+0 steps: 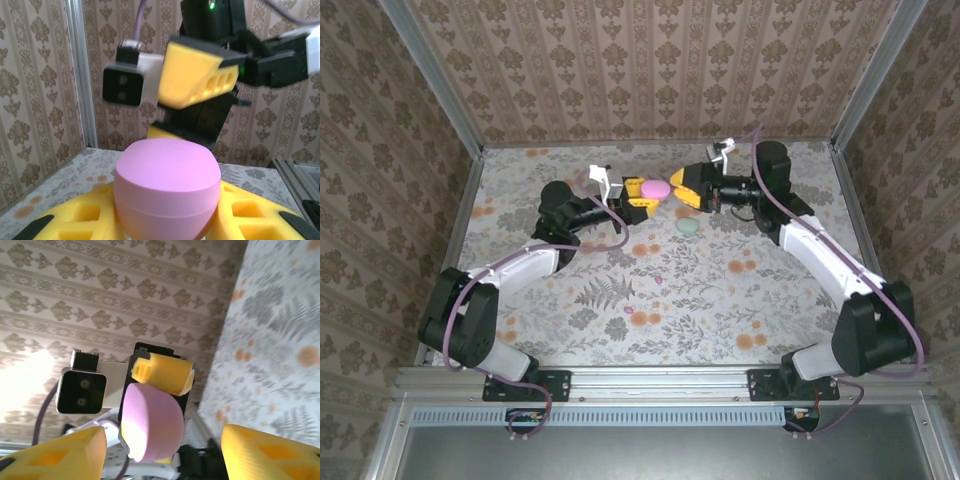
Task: Insert wireless bluetooth earbuds into charging case
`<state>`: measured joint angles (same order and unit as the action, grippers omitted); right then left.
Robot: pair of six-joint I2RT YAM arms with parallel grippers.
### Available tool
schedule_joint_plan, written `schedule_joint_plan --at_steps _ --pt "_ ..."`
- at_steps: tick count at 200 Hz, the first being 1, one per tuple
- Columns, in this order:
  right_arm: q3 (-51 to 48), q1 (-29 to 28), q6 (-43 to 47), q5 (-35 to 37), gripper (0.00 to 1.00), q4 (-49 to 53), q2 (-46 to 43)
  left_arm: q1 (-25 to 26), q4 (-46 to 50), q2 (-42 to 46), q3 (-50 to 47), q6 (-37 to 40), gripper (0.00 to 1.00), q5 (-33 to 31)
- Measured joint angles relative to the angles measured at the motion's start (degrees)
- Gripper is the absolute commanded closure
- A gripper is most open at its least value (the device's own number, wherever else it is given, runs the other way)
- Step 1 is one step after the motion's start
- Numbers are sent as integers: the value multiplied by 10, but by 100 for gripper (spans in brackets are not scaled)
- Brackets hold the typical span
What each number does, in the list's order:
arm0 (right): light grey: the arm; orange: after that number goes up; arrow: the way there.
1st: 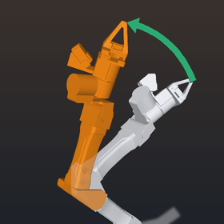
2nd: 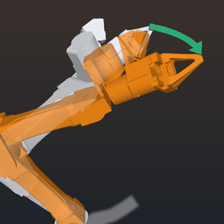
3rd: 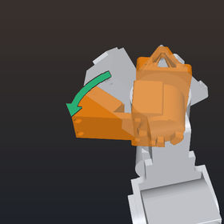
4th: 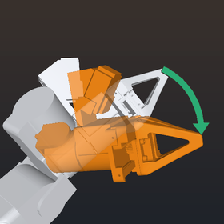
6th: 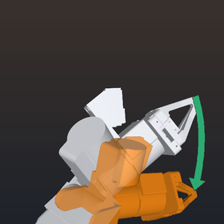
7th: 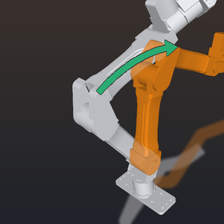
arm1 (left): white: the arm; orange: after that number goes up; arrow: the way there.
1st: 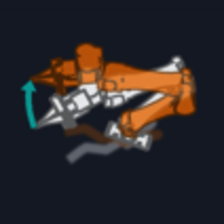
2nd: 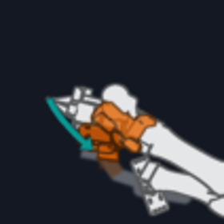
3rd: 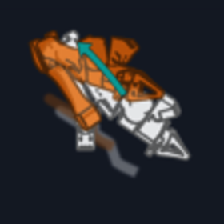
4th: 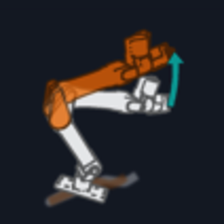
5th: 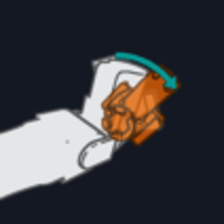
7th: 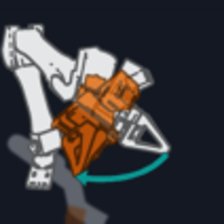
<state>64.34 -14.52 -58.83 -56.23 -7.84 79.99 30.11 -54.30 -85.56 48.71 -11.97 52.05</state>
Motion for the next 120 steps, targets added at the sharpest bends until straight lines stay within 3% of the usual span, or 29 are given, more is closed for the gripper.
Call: schedule_joint_plan --at_steps 33,89,120 --pt "-17 3 184 85 38 110 -80 26 -3 0 -19 2 68 -24" --pt "-163 -36 459 172 40 129 -225 75 -33 -16 -55 13 68 -51" --pt "-189 -57 545 200 41 129 -254 81 -44 -27 -57 13 68 -52"
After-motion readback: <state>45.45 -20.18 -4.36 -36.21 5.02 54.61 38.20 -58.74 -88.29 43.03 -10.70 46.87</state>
